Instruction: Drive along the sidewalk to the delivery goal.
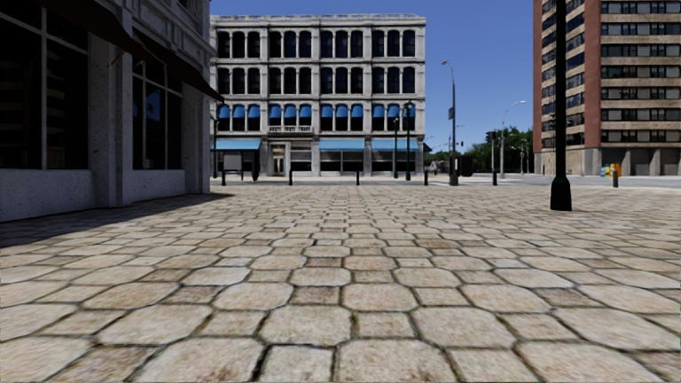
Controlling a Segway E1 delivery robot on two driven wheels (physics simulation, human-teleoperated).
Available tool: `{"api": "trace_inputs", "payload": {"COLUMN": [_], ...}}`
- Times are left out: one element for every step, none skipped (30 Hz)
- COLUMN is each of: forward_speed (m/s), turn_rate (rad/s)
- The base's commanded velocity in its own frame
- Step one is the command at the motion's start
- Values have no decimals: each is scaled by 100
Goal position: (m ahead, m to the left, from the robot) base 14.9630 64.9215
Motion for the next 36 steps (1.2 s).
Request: {"api": "trace_inputs", "payload": {"forward_speed": [200,200,200,200,200,200,200,200,200,200,200,200,200,200,200,200,200,200,200,200,200,200,200,200,200,200,200,200,200,200,200,200,200,200,200,200], "turn_rate": [0,0,0,0,0,0,0,0,0,0,0,0,0,0,0,0,0,0,0,0,0,0,0,0,0,0,0,0,0,0,0,0,0,0,0,0]}}
